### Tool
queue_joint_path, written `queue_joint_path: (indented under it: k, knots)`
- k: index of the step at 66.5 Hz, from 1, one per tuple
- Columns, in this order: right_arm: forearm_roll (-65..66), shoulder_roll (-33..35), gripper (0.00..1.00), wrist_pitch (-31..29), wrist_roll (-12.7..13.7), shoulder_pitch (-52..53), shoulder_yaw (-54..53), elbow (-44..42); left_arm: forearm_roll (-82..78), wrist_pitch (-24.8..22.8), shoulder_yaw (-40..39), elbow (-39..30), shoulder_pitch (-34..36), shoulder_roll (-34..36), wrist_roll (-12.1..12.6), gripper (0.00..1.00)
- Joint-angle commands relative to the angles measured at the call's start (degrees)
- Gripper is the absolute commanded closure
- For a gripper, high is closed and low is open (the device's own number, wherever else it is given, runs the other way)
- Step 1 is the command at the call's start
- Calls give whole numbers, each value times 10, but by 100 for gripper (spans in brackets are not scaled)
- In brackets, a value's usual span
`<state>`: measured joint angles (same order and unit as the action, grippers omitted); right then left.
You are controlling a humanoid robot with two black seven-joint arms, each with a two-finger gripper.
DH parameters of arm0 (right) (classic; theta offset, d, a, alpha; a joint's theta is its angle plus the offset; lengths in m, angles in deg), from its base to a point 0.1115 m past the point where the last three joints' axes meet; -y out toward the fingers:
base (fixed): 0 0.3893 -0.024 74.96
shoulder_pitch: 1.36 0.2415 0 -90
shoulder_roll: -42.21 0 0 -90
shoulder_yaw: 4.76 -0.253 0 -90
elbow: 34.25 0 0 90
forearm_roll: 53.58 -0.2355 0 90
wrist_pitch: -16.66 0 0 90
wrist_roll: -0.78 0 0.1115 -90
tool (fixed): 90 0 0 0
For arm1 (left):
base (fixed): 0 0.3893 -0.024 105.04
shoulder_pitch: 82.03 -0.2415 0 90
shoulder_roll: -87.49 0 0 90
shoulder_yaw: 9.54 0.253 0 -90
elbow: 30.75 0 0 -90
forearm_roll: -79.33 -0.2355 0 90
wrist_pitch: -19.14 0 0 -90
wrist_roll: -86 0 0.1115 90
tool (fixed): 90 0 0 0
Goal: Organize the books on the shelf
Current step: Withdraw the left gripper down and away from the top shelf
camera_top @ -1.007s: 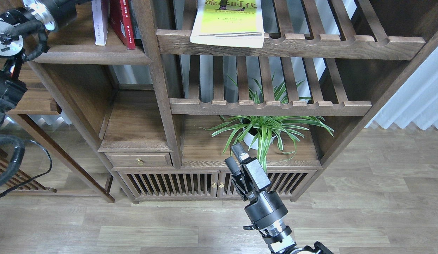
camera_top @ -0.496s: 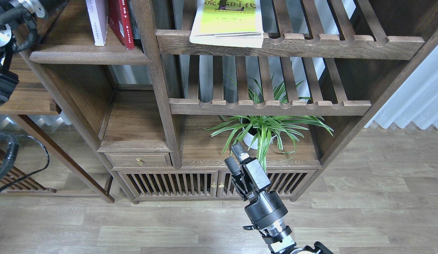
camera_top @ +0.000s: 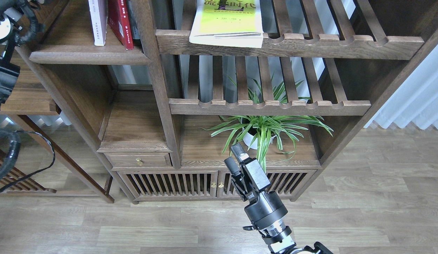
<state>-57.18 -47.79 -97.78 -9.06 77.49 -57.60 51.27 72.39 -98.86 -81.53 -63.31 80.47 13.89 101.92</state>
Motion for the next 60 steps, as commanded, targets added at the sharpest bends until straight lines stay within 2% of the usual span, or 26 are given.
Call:
queue_joint_path:
  k: [1,26,44,60]
  knots:
    - [0,0,0,0,0,0,0,1,4,0,-25,-21,-12,3,-1,12]
    - [0,0,0,0,0,1,0,1,9,0,-139,-123,-120,-25,4,11]
    - [0,0,0,0,0,1,-1,2,9,0,-156,-136,-131,-27,4,12]
    - [0,0,0,0,0,1,-1,4,11,0,-156,-162,-168,-32,4,12]
